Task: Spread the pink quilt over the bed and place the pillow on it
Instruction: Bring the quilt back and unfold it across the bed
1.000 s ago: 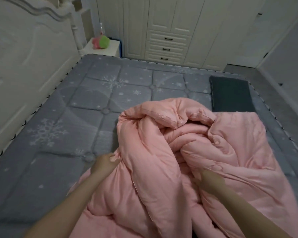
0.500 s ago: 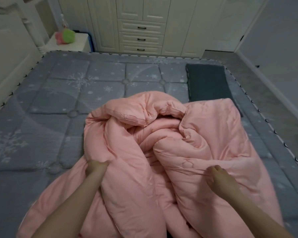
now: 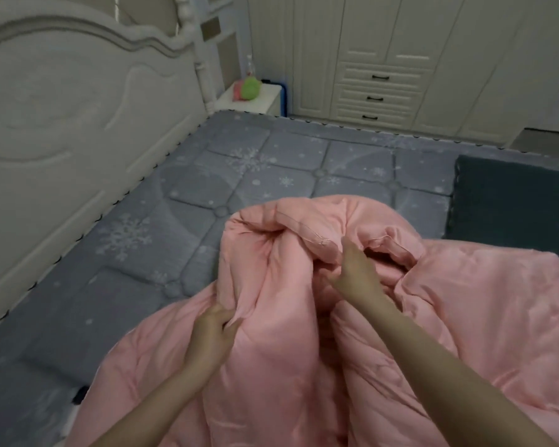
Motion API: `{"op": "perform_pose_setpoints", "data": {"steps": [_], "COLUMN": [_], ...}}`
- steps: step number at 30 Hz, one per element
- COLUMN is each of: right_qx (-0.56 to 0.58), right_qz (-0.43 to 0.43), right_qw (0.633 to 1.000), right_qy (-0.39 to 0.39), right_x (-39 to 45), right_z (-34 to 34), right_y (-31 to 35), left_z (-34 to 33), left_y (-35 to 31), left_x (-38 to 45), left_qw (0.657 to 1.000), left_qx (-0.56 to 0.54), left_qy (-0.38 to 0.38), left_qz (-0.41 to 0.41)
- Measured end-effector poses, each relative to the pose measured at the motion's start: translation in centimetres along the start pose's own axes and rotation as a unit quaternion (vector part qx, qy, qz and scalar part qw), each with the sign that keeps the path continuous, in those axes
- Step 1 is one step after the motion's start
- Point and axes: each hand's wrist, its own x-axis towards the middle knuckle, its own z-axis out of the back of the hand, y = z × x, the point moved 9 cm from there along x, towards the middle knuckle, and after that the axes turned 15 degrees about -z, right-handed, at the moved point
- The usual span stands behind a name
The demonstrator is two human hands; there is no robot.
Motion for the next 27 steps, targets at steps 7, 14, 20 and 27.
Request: {"op": "perform_pose_setpoints", "data": {"steps": [7, 14, 20, 27], "right_qx": [0.007, -0.043, -0.079, -0.146], "right_qz": [0.001, 0.044, 0.07, 0.054], "right_qw": [0.999, 0.997, 0.993, 0.983], "right_qy": [-0.036, -0.037, -0.06, -0.095], "right_x": [4.5, 2.6, -2.0, -10.8], "right_z": [-2.0, -1.7, 2.8, 12.7], "right_y": [4.4, 1.4, -1.7, -5.3], "left_z": [0.3, 0.4, 1.3, 2.9], "left_y": [-3.0, -3.5, -4.0, -9.1], "left_x": [-4.5, -6.1, -8.6, -12.3], "left_qw": [0.997, 0.996, 0.998, 0.995], "left_qx": [-0.014, -0.045, -0.02, 0.007], "left_qy": [0.01, -0.022, -0.036, -0.057], "left_qz": [-0.081, -0.07, -0.046, -0.077]}}
